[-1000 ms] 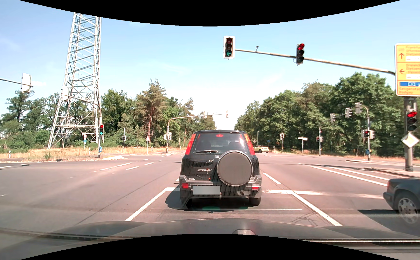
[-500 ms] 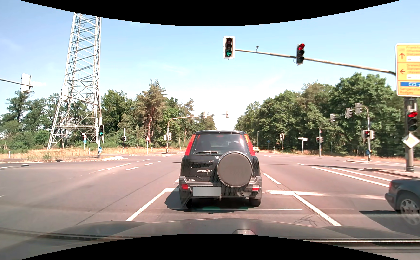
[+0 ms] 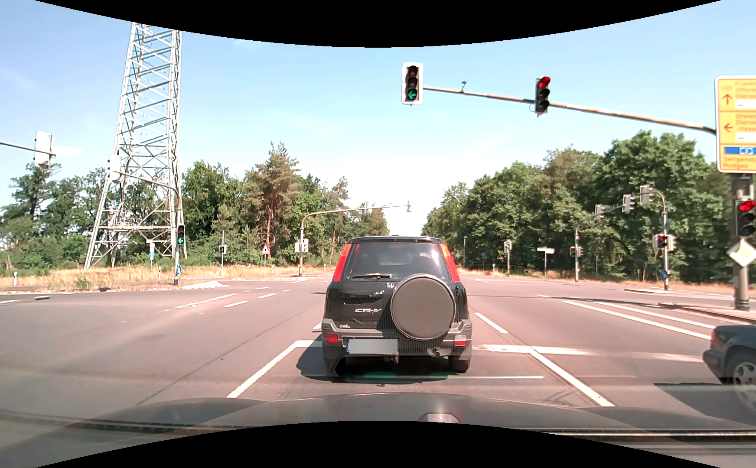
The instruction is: Follow the waypoints while adhering to traffic rules and regulations
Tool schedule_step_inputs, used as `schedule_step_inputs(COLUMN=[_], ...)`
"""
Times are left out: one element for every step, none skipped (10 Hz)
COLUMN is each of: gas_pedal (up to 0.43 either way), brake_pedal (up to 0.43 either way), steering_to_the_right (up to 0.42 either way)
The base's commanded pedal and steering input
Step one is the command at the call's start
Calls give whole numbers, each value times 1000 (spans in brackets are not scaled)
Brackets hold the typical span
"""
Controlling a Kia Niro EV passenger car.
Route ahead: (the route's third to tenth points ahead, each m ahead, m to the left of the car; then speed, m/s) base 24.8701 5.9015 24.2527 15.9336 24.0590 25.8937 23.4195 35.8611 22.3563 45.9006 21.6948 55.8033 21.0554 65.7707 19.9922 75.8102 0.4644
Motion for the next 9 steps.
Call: schedule_step_inputs(gas_pedal=[0,0,39,98,130,150,177,197,209], brake_pedal=[0,0,0,0,0,0,0,0,0], steering_to_the_right=[-10,-10,-11,-12,-12,-12,-12,-12,-12])
